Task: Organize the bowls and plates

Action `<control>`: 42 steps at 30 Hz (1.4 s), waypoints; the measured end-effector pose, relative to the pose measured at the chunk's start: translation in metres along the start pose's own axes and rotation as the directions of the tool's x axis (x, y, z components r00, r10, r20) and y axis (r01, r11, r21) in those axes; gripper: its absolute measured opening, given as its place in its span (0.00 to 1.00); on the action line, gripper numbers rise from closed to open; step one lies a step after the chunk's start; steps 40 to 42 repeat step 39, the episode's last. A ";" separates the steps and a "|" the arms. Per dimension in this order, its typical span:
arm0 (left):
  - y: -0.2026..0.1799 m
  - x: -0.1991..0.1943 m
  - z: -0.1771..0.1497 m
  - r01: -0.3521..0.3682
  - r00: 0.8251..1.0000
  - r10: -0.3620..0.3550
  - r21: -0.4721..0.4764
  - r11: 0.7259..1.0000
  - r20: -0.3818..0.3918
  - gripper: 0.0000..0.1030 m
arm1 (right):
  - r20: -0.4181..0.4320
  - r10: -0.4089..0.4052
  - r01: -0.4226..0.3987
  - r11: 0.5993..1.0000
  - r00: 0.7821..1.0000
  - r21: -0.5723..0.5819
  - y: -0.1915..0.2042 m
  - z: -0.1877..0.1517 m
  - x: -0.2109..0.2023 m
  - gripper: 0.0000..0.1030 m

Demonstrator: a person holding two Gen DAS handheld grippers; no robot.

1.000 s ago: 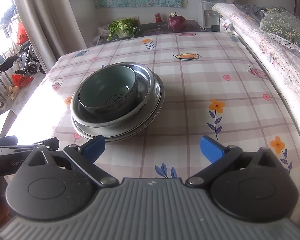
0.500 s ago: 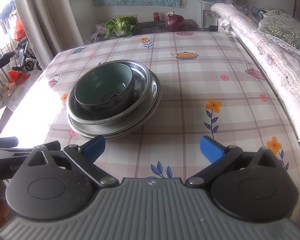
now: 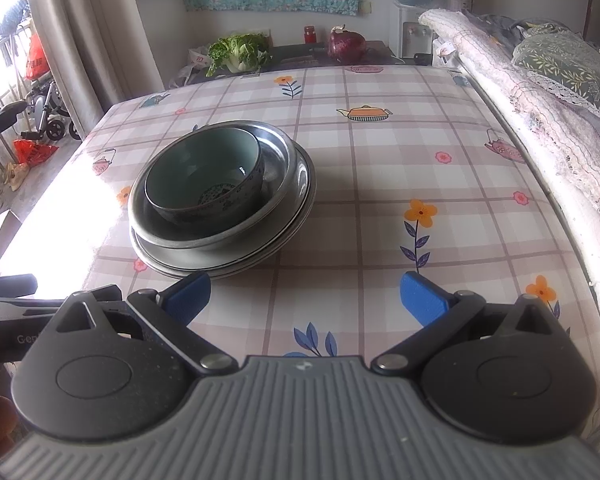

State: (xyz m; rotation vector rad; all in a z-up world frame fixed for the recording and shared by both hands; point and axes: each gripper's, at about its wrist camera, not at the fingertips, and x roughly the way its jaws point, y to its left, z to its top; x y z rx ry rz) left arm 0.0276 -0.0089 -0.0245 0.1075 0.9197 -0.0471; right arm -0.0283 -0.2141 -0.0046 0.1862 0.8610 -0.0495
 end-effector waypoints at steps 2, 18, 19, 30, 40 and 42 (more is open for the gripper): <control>0.000 0.000 0.000 0.002 1.000 -0.002 0.000 1.000 -0.001 1.00 | -0.001 0.000 0.000 1.000 1.000 0.000 0.000 0.000 0.000 0.99; 0.000 0.000 0.000 0.002 1.000 -0.002 0.000 1.000 -0.002 1.00 | -0.004 0.001 -0.001 1.000 1.000 -0.007 0.002 0.000 0.000 0.99; 0.000 0.000 0.000 0.003 1.000 -0.003 0.000 1.000 -0.002 1.00 | -0.005 0.001 -0.001 1.000 1.000 -0.007 0.002 0.000 0.000 0.99; 0.000 0.000 -0.001 0.002 1.000 -0.002 0.000 1.000 -0.002 1.00 | -0.007 0.000 0.000 1.000 1.000 -0.004 0.002 -0.002 0.000 0.99; 0.001 0.000 -0.001 0.001 1.000 -0.001 0.000 1.000 -0.001 1.00 | -0.006 0.001 -0.001 1.000 1.000 -0.001 0.001 -0.003 0.000 0.99; 0.001 0.000 -0.001 0.001 1.000 -0.001 0.000 1.000 -0.001 1.00 | -0.006 0.001 -0.001 1.000 1.000 -0.001 0.001 -0.003 0.000 0.99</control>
